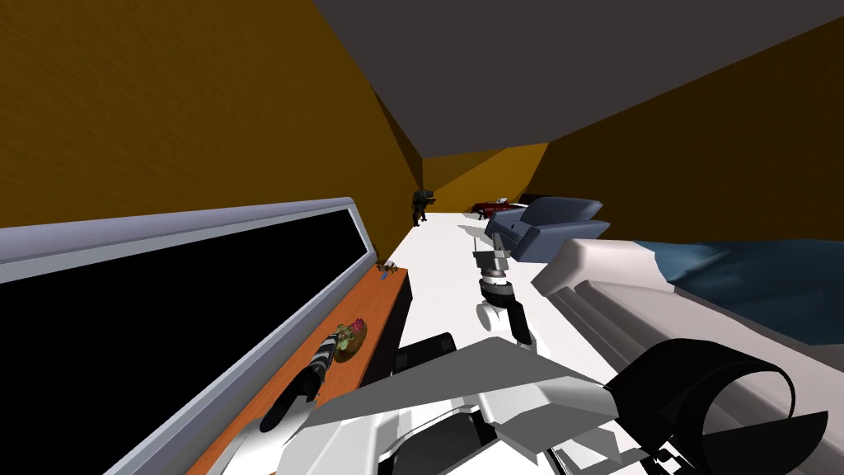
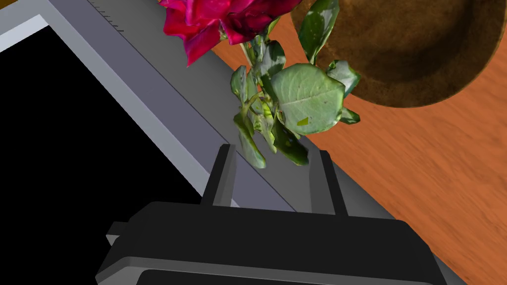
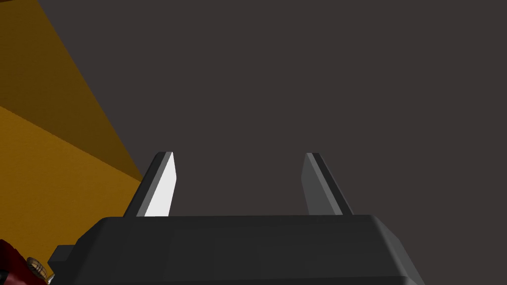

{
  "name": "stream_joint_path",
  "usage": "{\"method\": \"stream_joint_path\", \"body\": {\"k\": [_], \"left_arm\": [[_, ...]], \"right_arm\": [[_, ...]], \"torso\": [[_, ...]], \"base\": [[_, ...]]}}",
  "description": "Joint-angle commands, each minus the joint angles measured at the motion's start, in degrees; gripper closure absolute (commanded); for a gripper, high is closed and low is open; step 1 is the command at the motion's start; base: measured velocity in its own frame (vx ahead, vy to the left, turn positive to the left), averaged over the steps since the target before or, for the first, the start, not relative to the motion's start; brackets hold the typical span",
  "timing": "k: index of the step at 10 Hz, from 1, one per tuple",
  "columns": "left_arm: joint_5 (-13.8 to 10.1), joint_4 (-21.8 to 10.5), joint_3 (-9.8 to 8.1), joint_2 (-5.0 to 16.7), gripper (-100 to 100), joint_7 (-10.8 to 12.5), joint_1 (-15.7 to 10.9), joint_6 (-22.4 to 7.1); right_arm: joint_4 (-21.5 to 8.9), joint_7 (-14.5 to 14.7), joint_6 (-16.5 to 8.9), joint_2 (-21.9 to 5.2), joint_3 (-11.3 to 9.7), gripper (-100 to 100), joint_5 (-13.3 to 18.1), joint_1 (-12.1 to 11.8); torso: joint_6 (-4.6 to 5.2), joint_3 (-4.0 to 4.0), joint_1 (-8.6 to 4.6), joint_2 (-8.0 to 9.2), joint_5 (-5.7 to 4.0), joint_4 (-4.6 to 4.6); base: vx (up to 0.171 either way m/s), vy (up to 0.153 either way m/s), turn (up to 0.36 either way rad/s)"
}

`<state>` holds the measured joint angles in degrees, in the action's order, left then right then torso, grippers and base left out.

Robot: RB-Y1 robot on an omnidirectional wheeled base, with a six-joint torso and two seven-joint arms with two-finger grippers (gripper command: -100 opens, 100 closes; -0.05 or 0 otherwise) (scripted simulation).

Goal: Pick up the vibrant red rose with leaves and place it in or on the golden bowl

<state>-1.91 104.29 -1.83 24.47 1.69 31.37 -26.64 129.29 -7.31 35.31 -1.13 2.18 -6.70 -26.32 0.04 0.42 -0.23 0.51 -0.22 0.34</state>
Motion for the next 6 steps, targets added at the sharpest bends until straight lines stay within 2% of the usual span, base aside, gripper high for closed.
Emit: {"method": "stream_joint_path", "body": {"k": [1,5,6], "left_arm": [[0.0,0.0,0.0,0.0,-100,0.0,0.0,0.0],[0.0,0.0,0.0,0.0,-100,0.0,0.0,0.0],[0.0,0.0,0.0,0.0,0,0.0,0.0,0.0]], "right_arm": [[0.0,0.0,0.0,0.0,0.0,0,0.0,0.0],[0.0,0.0,0.0,0.0,0.0,0,0.0,0.0],[0.0,0.0,0.0,0.0,0.0,0,0.0,0.0]], "torso": [[0.0,0.0,0.0,0.0,0.0,0.0],[0.01,-0.17,-0.11,-0.29,-0.03,-0.07],[0.02,-0.17,-0.12,-0.29,-0.04,-0.06]], "base": [[-0.011,0.004,0.001],[-0.001,0.0,0.0],[0.0,0.0,0.0]]}}
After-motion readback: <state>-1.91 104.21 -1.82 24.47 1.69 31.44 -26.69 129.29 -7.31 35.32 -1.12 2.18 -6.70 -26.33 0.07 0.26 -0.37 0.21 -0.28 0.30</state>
